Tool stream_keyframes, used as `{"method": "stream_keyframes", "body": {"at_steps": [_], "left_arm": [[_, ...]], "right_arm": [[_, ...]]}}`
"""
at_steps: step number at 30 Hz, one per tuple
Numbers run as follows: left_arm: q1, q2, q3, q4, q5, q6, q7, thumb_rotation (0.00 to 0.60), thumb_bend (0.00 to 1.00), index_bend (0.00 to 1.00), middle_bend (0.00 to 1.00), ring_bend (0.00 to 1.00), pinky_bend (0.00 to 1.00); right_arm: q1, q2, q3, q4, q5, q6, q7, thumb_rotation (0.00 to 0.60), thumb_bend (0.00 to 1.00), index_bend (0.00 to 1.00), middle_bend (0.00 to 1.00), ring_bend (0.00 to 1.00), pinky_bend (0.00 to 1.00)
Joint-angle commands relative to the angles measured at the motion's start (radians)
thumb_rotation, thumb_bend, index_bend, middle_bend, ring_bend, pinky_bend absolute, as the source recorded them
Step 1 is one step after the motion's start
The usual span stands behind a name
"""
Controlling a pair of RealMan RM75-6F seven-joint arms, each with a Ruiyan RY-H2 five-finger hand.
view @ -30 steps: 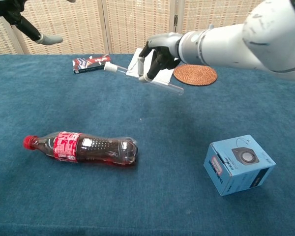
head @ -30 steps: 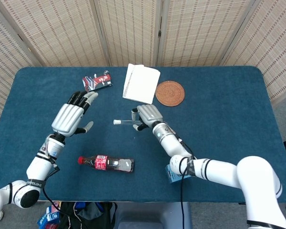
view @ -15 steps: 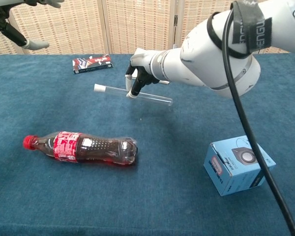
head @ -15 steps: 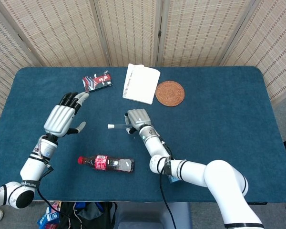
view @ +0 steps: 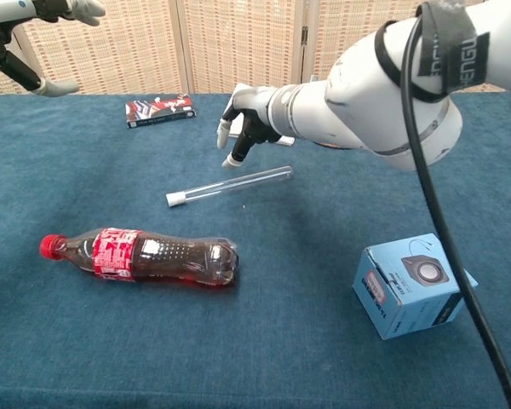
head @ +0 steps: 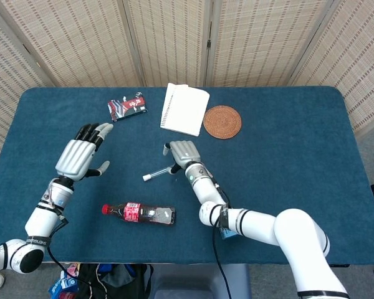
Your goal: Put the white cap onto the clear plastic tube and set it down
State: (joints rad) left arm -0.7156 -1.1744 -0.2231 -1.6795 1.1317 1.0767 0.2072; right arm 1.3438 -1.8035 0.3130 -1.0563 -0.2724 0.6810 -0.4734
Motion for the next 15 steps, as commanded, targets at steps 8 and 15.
{"method": "stream_keyframes", "body": {"at_steps": [8,15], "left_arm": [[0.054,-0.018,0.004,0.099,-0.037,0.014,-0.086,0.600,0.32,0.12,0.00,0.00,0.00],[0.119,-0.014,0.028,0.181,-0.039,0.029,-0.152,0.600,0.32,0.27,0.05,0.07,0.00]], "right_arm": [[-0.262,0.286,-0.016,-0.361,-0.274,0.182,0.176,0.600,0.38,0.42,0.88,0.92,1.00],[-0.481,0.488,-0.087,-0.579,-0.543,0.383,0.284,0.600,0.44,0.53,0.80,0.81,1.00]]}}
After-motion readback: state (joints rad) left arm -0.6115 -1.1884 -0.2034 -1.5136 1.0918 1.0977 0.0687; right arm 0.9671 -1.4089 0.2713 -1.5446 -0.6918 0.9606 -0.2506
